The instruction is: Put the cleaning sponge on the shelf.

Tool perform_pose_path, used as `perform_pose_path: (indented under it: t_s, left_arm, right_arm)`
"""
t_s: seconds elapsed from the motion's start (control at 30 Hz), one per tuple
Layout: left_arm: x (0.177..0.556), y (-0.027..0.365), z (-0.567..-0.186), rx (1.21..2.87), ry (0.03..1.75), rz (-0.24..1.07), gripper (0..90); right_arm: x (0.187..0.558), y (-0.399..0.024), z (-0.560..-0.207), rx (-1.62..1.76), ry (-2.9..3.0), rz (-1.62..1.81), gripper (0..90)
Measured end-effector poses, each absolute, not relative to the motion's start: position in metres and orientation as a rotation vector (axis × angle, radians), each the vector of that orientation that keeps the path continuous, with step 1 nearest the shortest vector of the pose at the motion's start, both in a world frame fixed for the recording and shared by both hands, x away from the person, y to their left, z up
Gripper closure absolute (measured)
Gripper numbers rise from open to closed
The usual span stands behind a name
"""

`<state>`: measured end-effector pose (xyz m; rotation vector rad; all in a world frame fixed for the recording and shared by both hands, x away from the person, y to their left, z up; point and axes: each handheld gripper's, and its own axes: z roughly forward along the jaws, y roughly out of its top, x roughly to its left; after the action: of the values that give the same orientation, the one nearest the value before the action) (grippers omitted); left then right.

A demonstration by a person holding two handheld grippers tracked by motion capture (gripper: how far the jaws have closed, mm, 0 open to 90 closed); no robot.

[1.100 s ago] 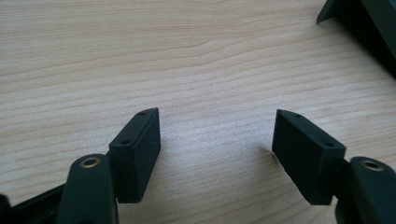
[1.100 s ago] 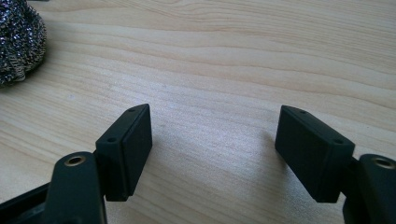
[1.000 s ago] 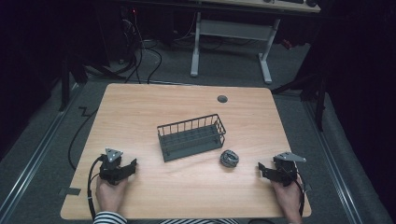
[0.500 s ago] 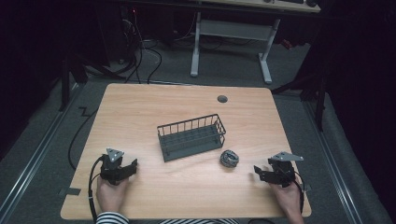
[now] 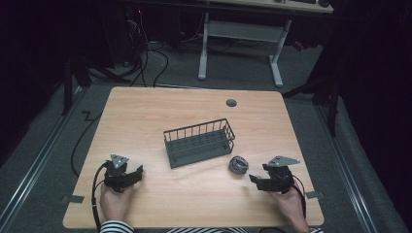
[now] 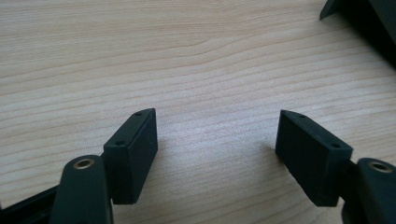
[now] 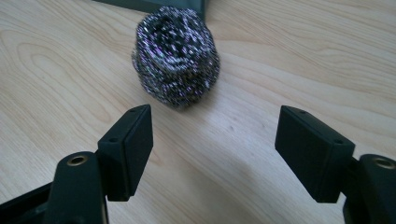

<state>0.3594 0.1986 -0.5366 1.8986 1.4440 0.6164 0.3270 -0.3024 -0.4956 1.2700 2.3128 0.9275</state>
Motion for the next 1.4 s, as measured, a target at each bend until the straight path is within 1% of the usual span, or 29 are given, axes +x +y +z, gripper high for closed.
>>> perform_pose_path:
  t_s: [0.33,0.73,1.0,1.4]
  left_arm:
    - [0.359,0.199,-0.537,1.895,1.444,0.612,29.9]
    - [0.36,0.2,-0.537,1.885,1.446,0.605,29.6]
    - [0.36,0.2,-0.537,1.882,1.445,0.599,29.5]
    - [0.36,0.2,-0.537,1.882,1.445,0.598,29.4]
  right_arm:
    - [0.343,-0.277,-0.49,1.224,2.373,0.939,27.5]
    - [0.363,-0.259,-0.496,1.206,2.396,0.889,28.2]
    - [0.368,-0.255,-0.502,1.206,2.43,0.846,32.8]
    - [0.367,-0.258,-0.498,1.205,2.436,0.894,41.5]
